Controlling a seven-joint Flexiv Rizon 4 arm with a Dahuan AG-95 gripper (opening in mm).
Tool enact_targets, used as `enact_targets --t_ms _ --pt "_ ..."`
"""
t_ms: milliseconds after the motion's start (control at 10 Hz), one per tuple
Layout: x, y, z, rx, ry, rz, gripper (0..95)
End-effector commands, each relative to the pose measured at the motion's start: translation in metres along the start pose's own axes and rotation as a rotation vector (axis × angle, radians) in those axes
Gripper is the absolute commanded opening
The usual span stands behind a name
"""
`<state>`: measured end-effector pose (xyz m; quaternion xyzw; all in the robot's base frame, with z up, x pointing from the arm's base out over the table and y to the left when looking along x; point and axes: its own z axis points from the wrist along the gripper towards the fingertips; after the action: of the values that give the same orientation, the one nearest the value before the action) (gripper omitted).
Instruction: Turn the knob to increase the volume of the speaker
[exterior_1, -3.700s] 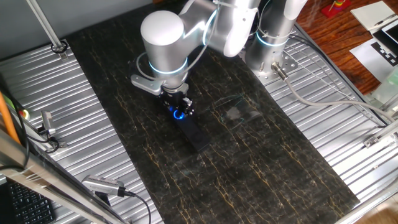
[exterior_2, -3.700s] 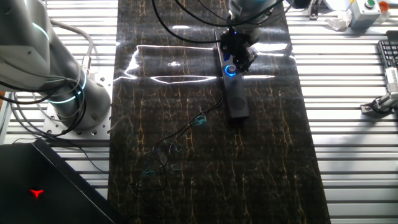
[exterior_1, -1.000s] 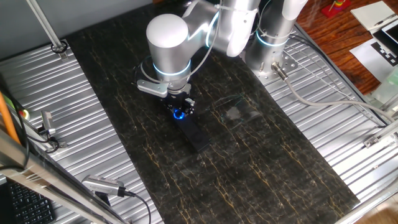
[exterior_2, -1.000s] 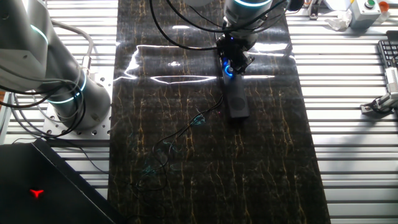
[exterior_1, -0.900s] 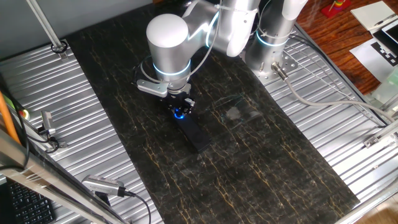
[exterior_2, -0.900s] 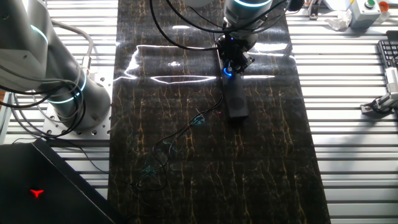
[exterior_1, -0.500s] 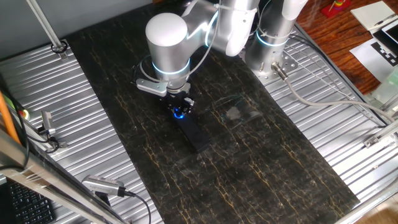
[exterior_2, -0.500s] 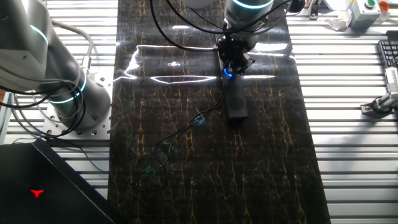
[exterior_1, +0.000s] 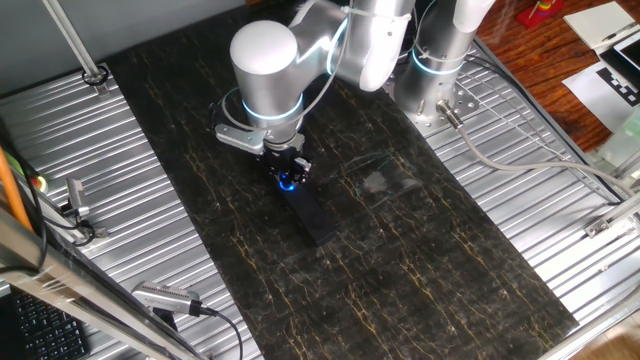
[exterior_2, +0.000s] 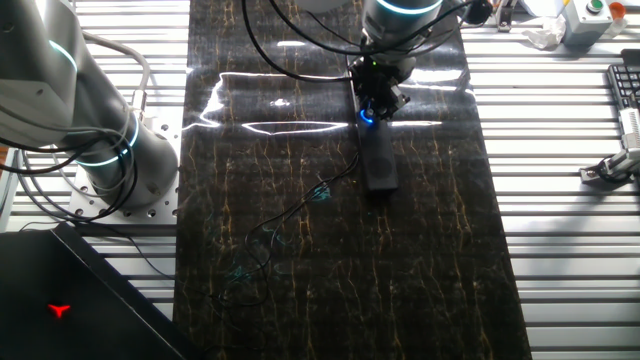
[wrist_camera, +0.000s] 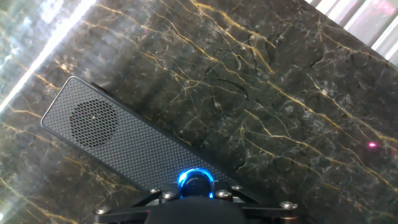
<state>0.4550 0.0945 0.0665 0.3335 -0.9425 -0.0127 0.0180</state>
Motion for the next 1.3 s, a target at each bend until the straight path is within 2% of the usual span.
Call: enact_targets --t_ms 100,300,600,800,1100,1300 --pt "-0.0001 0.0000 0.0017 -0.003 0.005 0.014 19.0" --pt "0.0001 -0.0015 -0.0030 -0.009 0.015 0.026 19.0" --pt "-0.0013 -0.0006 0.0045 -0.015 0.011 0.078 19.0" --pt "-0.0002 -0.0014 -0.0010 -0.021 0.024 0.104 19.0" --pt "-0.0011 -0.0007 0.0036 -0.038 0.013 0.160 19.0" --pt "-0.0003 -0.0013 -0.0007 -0.037 0.026 0.186 19.0"
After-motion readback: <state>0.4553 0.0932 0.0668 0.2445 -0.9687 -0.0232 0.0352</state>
